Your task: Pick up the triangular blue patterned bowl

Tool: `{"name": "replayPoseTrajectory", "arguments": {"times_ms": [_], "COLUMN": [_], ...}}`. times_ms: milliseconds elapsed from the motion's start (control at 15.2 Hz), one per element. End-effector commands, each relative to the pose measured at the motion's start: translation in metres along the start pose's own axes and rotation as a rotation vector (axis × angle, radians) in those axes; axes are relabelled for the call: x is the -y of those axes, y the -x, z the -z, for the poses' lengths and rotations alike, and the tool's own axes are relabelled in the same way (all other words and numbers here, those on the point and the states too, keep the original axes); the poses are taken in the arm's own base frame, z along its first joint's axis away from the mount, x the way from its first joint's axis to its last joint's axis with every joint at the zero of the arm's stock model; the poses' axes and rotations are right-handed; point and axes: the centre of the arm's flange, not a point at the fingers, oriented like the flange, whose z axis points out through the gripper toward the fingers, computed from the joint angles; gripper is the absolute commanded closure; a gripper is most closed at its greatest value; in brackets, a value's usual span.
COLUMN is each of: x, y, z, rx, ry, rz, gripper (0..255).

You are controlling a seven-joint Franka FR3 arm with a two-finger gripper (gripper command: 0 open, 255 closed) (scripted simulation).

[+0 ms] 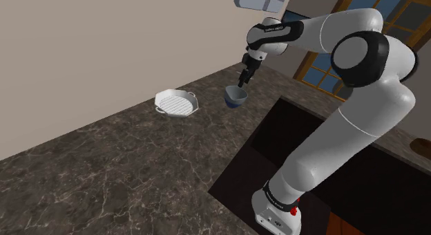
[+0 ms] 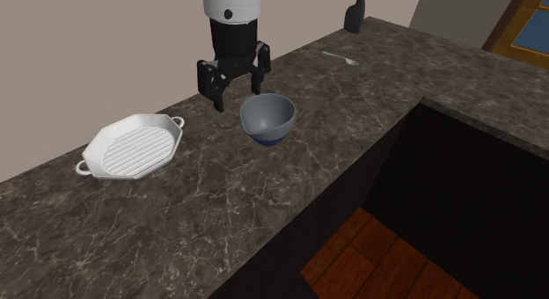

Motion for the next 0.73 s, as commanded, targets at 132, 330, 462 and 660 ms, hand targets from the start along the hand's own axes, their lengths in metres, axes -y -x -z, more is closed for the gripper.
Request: {"name": "replayPoseTrajectory", "arguments": {"times_ms": [132, 330, 462, 660], "x": [-0.052, -0.09, -0.115, -0.152], "y": [-0.012, -0.021, -0.027, -0.035], "z": [-0.019, -0.033, -0.043, -0.057], "rx": [0.005, 0.008, 0.011, 0.015], "ry": [-0.011, -0.019, -0.025, -0.033], "rz": [-0.007, -0.013, -0.016, -0.022], "gripper": [0, 0, 0, 0]}}
